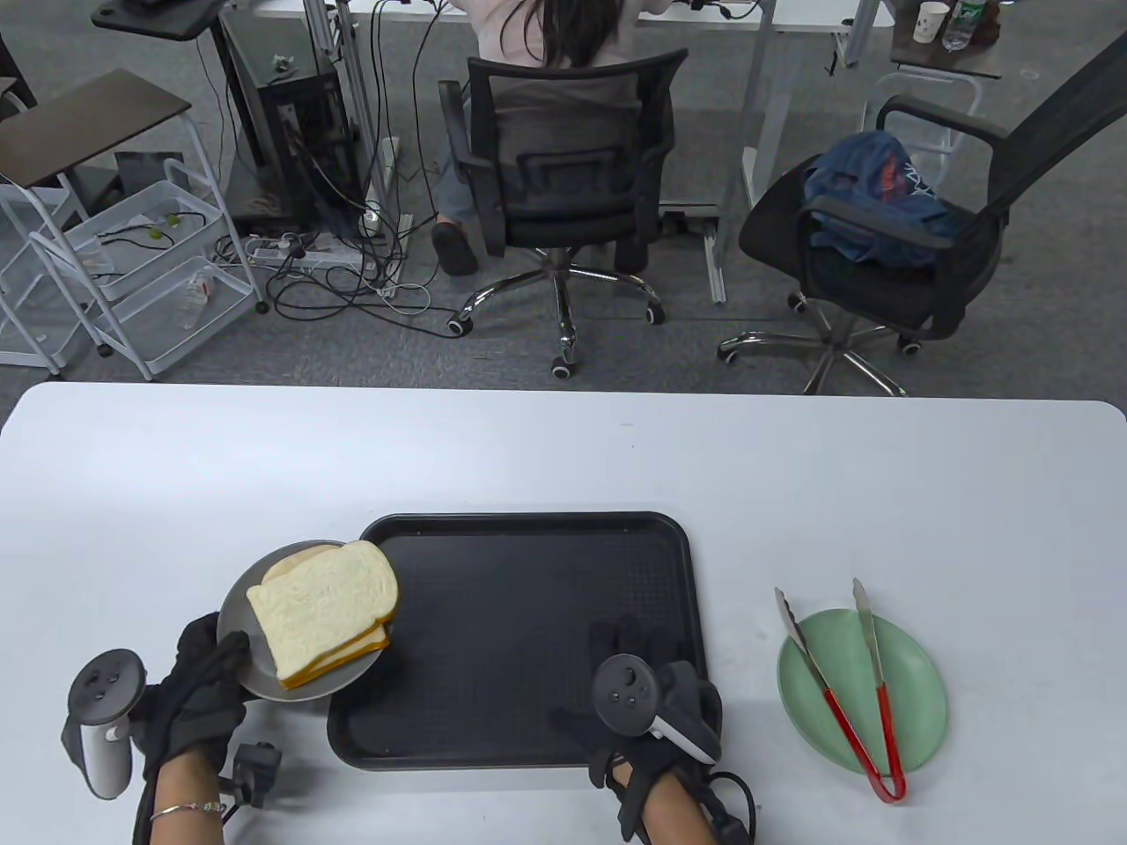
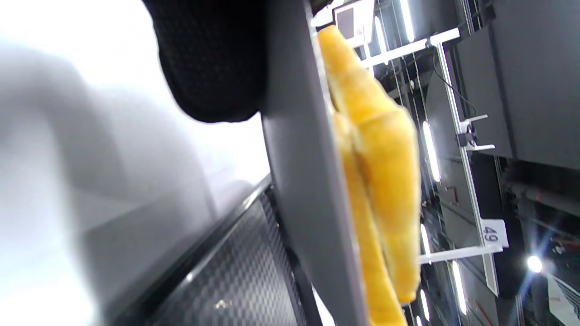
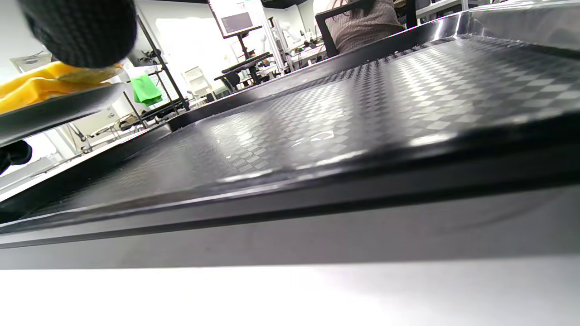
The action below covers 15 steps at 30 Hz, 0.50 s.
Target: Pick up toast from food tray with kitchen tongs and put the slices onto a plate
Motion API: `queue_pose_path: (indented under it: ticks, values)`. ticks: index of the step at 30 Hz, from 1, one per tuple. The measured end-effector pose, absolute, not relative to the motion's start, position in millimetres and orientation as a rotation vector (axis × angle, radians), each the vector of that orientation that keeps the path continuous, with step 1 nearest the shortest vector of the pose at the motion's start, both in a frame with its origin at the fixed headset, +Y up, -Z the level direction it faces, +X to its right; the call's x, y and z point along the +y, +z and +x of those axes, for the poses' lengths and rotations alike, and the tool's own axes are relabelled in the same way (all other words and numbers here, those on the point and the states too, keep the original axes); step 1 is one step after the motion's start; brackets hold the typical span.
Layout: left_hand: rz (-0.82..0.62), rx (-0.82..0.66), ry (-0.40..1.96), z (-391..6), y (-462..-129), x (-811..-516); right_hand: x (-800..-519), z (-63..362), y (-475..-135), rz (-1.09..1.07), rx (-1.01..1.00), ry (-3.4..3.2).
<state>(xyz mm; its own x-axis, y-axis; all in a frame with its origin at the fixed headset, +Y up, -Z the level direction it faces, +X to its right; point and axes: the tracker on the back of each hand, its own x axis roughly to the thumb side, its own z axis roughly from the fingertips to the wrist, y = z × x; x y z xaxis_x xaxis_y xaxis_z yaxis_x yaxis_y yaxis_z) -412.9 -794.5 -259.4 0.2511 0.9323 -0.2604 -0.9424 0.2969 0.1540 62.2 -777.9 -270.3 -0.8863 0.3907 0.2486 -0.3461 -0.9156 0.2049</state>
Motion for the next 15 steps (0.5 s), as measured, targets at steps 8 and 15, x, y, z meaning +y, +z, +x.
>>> queue_pose_path:
  ticks: [8, 15]
  values:
    - [0.034, 0.467, 1.311, -433, -252, -802, -779, 63, -271, 0.416, 0.224, 2.694]
    - [0.073, 0.557, 1.338, -444, -247, -808, -782, 70, -271, 0.391, 0.246, 2.683]
